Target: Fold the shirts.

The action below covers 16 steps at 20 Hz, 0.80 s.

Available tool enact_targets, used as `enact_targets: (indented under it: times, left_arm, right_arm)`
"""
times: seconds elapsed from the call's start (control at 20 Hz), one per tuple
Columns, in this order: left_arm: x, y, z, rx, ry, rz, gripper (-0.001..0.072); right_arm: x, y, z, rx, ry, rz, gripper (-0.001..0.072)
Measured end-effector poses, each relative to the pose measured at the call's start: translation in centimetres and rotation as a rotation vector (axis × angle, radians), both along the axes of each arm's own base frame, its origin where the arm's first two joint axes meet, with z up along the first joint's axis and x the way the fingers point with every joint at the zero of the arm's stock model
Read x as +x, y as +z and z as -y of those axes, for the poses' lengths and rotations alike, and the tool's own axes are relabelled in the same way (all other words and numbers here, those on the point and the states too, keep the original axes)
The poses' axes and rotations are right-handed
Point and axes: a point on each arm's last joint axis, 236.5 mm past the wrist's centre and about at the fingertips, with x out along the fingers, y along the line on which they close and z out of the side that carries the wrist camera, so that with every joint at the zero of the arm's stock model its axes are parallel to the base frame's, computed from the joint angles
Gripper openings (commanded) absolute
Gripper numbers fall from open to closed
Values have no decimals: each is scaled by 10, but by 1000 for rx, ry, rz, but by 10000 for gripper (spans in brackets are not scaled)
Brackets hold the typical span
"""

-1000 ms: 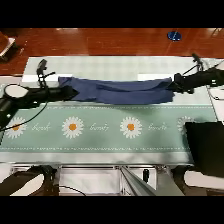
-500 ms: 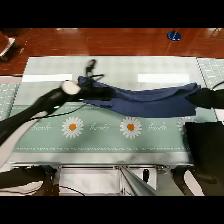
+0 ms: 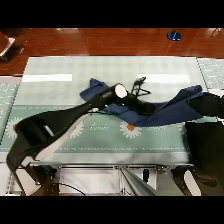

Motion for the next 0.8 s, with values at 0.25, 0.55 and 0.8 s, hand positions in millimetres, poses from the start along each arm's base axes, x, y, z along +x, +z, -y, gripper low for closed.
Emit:
enact_targets:
  times: [0.25,0.55,0.8]
  left_arm:
    - [19,12,-21,13,-19,-31,18]
    - [121,92,-166,98,220,151,18]
    - [111,157,-311,180,482,356,19]
  right_arm:
    - [5,5,-4,26,-1,21,22]
    - [36,-7,-54,125,129,-22,23]
    - [100,-34,-131,159,264,-83,23]
